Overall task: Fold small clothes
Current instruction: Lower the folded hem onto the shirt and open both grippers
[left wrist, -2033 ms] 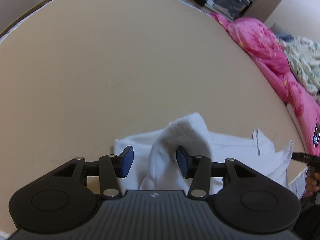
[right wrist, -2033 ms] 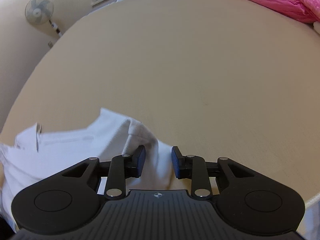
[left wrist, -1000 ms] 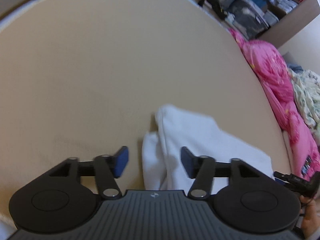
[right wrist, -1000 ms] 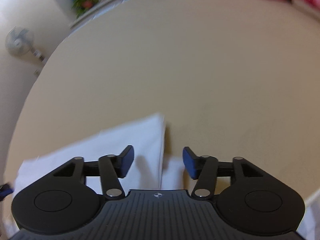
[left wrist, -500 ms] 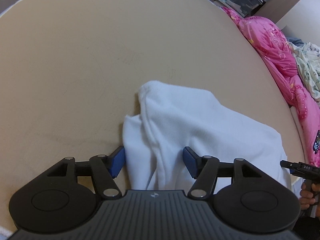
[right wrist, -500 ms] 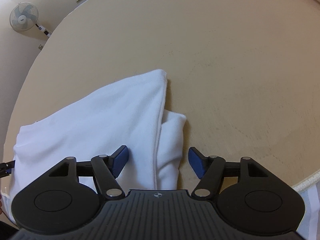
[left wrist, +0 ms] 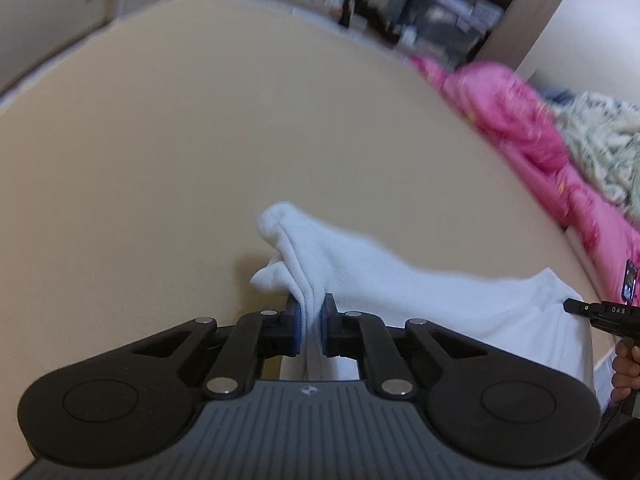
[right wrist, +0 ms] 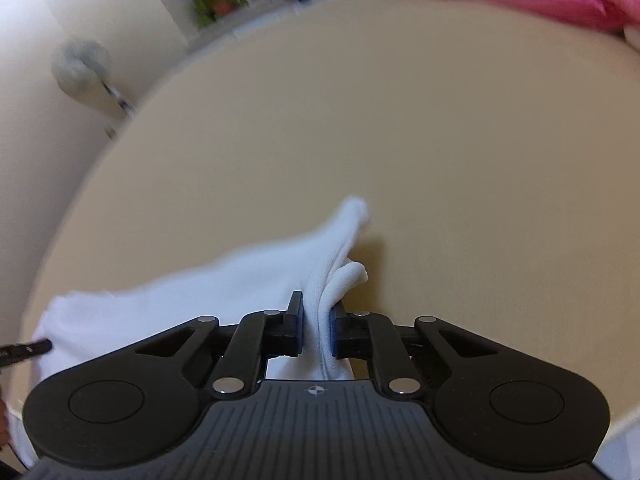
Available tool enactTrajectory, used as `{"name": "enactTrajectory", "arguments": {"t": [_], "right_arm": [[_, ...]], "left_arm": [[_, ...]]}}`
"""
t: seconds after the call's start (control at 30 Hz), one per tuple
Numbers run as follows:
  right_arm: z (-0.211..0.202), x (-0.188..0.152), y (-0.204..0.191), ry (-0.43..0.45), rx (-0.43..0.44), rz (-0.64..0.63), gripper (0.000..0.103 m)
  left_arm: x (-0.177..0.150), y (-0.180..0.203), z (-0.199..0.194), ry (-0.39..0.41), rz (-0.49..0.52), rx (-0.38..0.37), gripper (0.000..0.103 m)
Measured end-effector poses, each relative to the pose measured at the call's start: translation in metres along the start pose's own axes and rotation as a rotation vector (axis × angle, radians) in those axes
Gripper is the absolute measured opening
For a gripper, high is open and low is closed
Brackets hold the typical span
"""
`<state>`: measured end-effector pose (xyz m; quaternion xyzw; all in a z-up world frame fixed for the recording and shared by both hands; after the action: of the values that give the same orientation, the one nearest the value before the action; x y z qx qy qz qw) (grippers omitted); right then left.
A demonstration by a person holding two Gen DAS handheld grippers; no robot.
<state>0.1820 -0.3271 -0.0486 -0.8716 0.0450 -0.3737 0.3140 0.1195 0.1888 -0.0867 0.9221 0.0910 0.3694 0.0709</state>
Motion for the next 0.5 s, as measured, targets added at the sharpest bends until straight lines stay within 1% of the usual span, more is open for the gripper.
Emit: {"name": "enactTrajectory", "arguments": {"t": [0.07,0.13,0.2,0.27,0.3,0.33,0.37,0.4,0.43,0.5], "right_arm": [[-0.003,0.009,-0.004,0.048,0.010,-0.011,0.011],[-0.002,0.018,-0.006,0.088,0.013,-0.018,0.011],[-0.001,0.025,-0.011,0.137,0.010,-0.041,0.010],[0.000,0.033,-0.013,0.183,-0.007,-0.068,0.013],[0.003,0.035,-0.013,0.191,-0.034,-0.075,0.017],[0.006,0.036,-0.009,0.195,-0.072,-0.075,0.023],[0.007,0.037,-0.004,0.186,-0.107,-0.068,0.036],[0.008,0.037,0.002,0.176,-0.119,-0.050,0.044],[0.008,0.036,0.007,0.167,-0.116,-0.025,0.044],[0.009,0.034,0.012,0.125,-0.081,0.022,0.044]], "left_arm": [[0.008,0.000,-0.008,0.057,0.005,0.013,0.010],[0.017,-0.003,-0.016,0.112,-0.022,0.004,0.010],[0.021,-0.001,-0.023,0.157,-0.025,0.005,0.011],[0.023,-0.002,-0.023,0.167,-0.042,0.037,0.020],[0.023,-0.005,-0.021,0.159,-0.057,0.067,0.022],[0.023,-0.007,-0.017,0.135,-0.068,0.079,0.025],[0.021,-0.011,-0.014,0.103,-0.081,0.073,0.026],[0.019,-0.016,-0.012,0.072,-0.095,0.058,0.026],[0.014,-0.018,-0.010,0.038,-0.105,0.039,0.027],[0.007,-0.023,-0.008,-0.018,-0.087,0.026,0.036]]}}
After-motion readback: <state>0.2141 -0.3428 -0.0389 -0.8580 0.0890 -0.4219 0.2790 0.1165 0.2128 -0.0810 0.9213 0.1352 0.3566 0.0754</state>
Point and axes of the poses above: each gripper's, at about its wrist camera, not at the fingertips, and z roughly the way its jaws point, y to its right, x to its top, the point moved 4 cm from there along z, roughly the way its jaws point, and after that the axes turned 9 degrees about x, right-handed, at the moved point
